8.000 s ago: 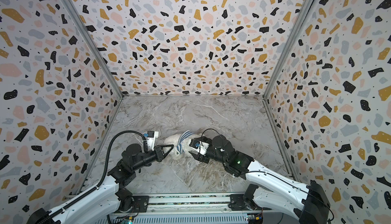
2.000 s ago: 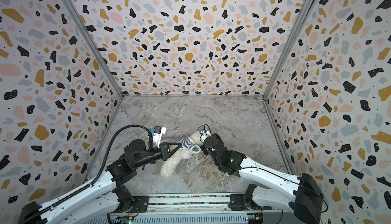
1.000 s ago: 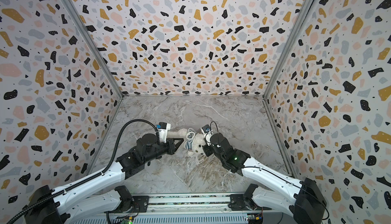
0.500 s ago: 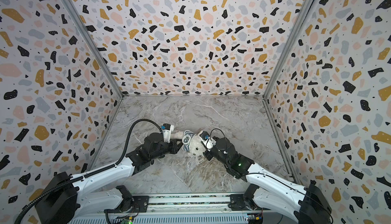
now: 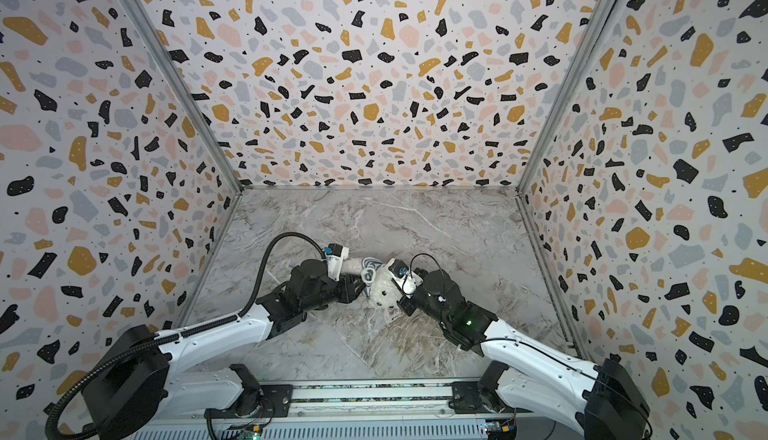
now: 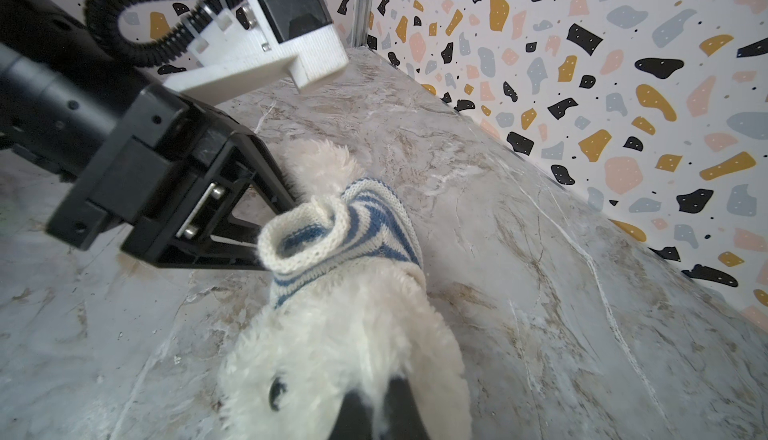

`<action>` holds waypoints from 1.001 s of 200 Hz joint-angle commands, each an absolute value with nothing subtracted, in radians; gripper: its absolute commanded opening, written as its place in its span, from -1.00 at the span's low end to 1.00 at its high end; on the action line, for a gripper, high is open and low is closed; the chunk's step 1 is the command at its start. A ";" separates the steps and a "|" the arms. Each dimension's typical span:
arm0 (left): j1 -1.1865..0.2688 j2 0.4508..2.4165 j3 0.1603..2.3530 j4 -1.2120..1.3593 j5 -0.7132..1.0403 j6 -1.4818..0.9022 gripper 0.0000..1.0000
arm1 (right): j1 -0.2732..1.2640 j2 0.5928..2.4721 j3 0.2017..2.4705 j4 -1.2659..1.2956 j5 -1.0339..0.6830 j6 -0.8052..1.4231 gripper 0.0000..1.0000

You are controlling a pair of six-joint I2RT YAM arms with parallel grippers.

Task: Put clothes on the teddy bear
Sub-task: 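Lower the bear back onto the table with both grippers holding sweater and head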

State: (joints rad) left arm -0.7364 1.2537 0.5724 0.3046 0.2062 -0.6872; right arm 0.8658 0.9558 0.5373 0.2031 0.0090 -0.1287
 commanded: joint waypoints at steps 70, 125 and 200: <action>-0.751 1.287 0.611 0.369 0.225 -0.660 -0.82 | 0.878 0.919 0.542 0.242 0.007 -0.145 -1.00; -0.749 1.147 0.599 0.200 0.140 -0.616 -1.00 | 0.878 0.889 0.536 0.207 0.053 -0.144 -1.00; -0.707 0.951 0.509 0.111 0.103 -0.637 -1.00 | 0.871 0.870 0.538 0.155 0.127 -0.111 -1.00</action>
